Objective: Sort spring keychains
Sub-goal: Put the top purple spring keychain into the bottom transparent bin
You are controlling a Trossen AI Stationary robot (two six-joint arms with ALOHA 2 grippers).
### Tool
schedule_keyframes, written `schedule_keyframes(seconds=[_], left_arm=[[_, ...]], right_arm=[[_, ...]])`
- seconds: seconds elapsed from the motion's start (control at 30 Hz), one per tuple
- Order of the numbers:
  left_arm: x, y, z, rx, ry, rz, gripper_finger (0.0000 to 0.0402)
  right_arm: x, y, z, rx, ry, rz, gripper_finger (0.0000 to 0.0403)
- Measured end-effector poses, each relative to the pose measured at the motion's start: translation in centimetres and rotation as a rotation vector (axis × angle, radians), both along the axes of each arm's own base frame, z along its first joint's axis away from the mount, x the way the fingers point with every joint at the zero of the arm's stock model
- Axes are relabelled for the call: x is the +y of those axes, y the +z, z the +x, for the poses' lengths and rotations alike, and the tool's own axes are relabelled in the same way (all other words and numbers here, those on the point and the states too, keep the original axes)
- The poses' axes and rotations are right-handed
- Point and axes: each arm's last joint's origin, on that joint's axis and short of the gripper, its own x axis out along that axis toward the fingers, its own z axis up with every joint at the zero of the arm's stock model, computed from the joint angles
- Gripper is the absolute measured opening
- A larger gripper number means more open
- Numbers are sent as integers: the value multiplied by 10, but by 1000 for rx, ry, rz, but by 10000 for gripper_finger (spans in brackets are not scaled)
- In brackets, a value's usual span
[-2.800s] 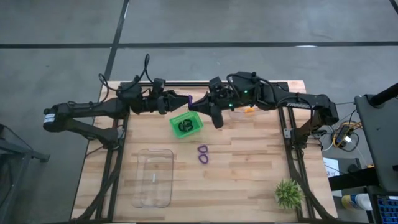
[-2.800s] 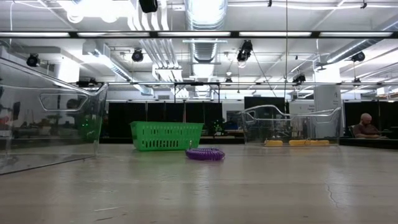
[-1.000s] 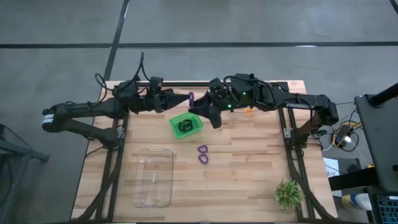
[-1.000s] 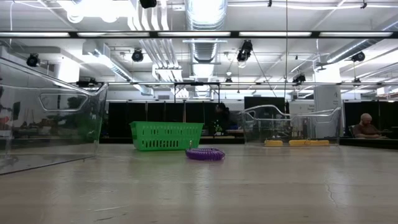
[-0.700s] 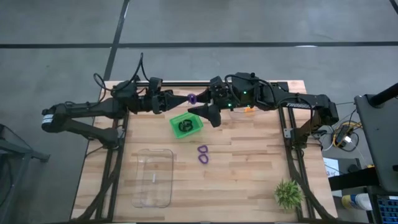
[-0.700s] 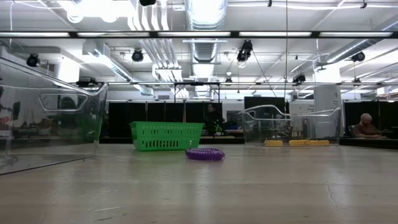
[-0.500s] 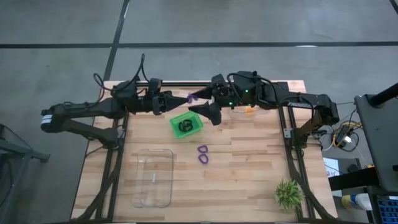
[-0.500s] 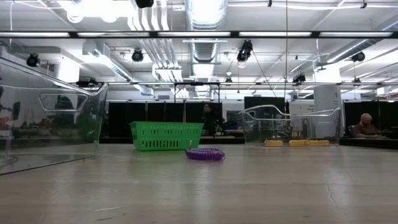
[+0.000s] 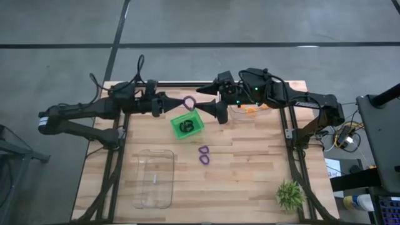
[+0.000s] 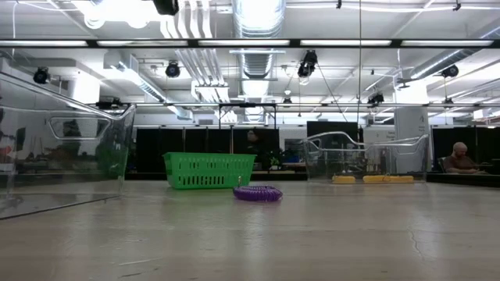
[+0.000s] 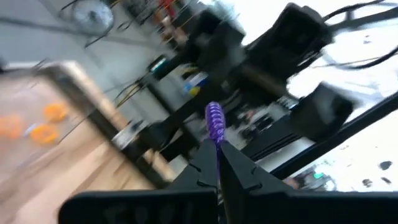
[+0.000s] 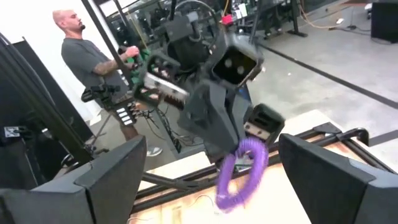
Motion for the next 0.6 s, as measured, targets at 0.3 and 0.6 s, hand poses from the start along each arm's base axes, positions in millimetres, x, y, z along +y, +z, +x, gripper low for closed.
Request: schedule_keyframes(seconds=[0.3, 0.6], left_arm=[[-17, -31, -18, 370, -85, -104, 0], [-51, -56, -35, 690, -305, -167, 0]], right_arm=[[0, -2, -3, 37, -5, -4, 359], [0, -8, -2, 83, -6, 2, 359]])
